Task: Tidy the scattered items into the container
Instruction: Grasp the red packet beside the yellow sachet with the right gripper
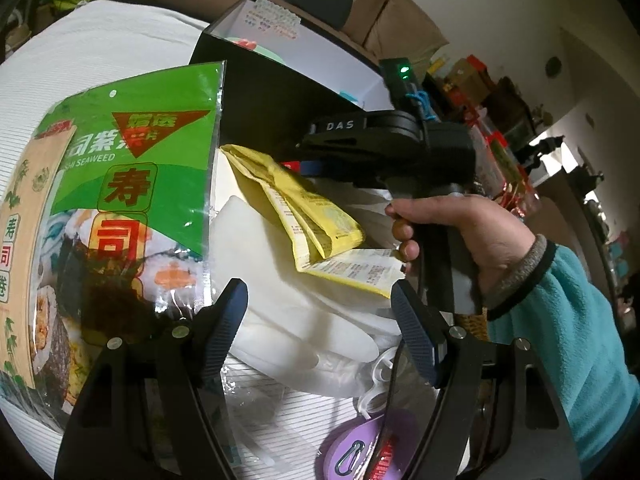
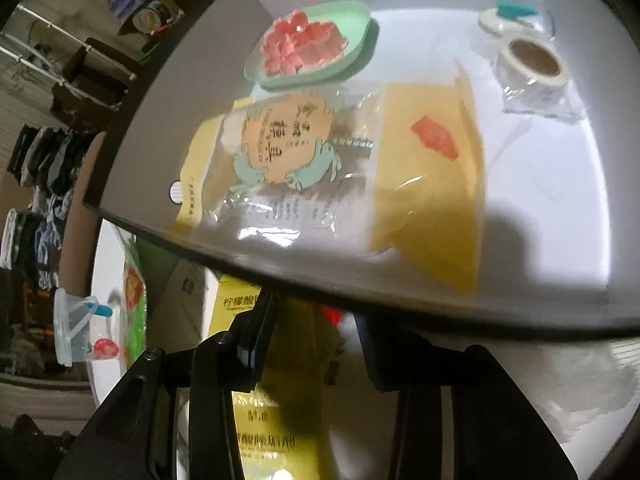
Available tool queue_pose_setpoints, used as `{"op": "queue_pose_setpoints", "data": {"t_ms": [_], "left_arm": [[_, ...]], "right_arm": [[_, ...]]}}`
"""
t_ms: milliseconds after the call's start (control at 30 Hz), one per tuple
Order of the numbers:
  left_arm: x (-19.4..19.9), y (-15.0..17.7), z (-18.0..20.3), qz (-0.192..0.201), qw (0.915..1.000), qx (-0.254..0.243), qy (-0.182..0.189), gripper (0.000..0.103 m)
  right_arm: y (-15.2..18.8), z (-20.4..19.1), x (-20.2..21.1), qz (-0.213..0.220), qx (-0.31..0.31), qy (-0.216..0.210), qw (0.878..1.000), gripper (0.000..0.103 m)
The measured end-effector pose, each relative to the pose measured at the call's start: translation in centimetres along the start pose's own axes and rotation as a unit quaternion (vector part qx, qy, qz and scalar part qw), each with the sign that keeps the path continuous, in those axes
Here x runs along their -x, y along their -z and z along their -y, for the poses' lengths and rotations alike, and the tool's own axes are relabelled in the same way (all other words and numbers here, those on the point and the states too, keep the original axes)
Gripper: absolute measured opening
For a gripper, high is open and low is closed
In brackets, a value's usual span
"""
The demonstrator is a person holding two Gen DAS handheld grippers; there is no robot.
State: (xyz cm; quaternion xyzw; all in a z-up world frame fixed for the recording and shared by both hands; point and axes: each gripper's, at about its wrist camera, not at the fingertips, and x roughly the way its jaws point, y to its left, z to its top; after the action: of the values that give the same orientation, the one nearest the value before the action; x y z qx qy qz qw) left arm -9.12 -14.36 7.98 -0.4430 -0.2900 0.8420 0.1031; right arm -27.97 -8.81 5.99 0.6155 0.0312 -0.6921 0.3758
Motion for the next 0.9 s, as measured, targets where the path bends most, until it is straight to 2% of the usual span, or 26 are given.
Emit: {"op": "queue_pose_setpoints", "data": {"t_ms": [33, 100, 200, 467, 767, 900], "left_arm": [[0.0, 0.0, 0.0, 0.000, 1.0000, 0.000, -0.001, 0.072], [-0.1, 0.1, 0.1, -0.002, 1.0000, 0.000, -0.002, 0.072], [-0.4, 0.1, 0.2, -0.006, 1.0000, -0.003, -0.003, 0.072], [-0.4, 0.5, 0.5, -0.007, 0.9999, -0.009, -0.005, 0.072], [0.0, 0.2, 1.0, 0.003, 0.9999, -0.012, 0.001, 0.072], [0.1, 0.4, 1.0, 0.002, 0.9999, -0.014, 0.001, 0.072]], "right_arm": [[0.0, 0.1, 0.0, 0.002, 0.000, -0.005, 1.000, 0.036], [0.1, 0.0, 0.0, 0.005, 0.011, -0.008, 1.000, 0.013], [0.4, -0.1, 0.2, 0.006, 0.020, -0.010, 1.000, 0.008], [2.0, 0.7, 2.7, 0.045, 0.025, -0.033, 0.998, 0.005], [4.5, 2.5, 8.7, 0.081, 0.013, -0.071, 0.994, 0.005], [5.4, 1.8, 10.2, 0.081, 0.023, -0.054, 0.995, 0.006]]}}
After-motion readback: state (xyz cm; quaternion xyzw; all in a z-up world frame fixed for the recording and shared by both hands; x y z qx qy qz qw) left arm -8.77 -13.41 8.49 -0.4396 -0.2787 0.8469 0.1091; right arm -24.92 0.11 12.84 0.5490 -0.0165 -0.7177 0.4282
